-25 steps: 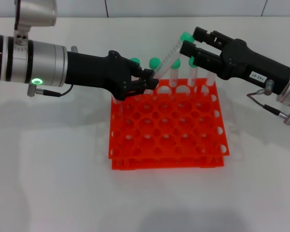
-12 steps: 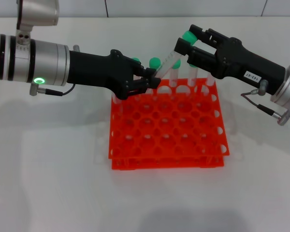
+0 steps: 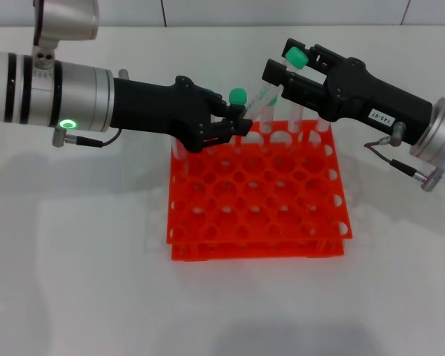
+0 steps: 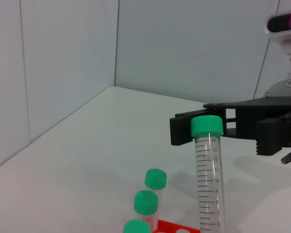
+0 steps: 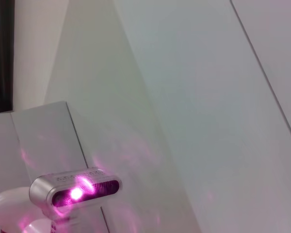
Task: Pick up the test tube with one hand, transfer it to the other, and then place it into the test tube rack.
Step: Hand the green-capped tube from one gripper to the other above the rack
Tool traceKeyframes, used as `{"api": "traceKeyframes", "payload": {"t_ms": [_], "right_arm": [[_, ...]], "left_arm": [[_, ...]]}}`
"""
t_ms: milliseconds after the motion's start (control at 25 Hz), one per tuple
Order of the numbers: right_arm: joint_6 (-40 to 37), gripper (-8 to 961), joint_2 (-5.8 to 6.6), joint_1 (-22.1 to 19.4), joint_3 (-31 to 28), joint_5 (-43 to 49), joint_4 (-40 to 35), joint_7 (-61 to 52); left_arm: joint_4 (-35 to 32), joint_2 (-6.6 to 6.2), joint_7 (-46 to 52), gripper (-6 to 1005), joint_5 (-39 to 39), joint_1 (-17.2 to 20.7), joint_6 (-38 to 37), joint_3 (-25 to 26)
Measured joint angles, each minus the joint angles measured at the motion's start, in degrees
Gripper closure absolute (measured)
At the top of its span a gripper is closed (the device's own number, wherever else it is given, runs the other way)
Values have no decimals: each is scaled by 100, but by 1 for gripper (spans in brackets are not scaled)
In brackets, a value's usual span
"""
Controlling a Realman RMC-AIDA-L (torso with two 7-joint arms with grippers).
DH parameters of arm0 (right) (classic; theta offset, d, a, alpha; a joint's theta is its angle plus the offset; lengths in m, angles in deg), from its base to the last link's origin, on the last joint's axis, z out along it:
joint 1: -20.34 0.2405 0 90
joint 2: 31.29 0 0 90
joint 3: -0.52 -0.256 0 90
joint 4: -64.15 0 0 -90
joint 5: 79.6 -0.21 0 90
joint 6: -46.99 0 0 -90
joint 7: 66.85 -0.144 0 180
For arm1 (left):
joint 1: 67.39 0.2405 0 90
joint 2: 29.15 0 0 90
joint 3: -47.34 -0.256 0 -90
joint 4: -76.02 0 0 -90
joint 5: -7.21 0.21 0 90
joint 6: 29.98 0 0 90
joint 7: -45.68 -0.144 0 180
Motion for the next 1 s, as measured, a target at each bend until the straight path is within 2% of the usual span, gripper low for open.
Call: {"api": "traceKeyframes", "payload": {"t_ms": [240, 800, 1000], "right_arm": [[-32, 272, 0, 10, 43, -4, -8, 73], [-14, 677, 0, 12, 57, -9, -7, 76], [-3, 705, 0, 12, 57, -8, -5, 66]], "left_arm": [[9, 0, -17, 709, 2, -4, 0, -13], [4, 15, -43, 698, 0, -14, -30, -127], [-38, 26, -6, 694, -6, -14, -18, -217]]}}
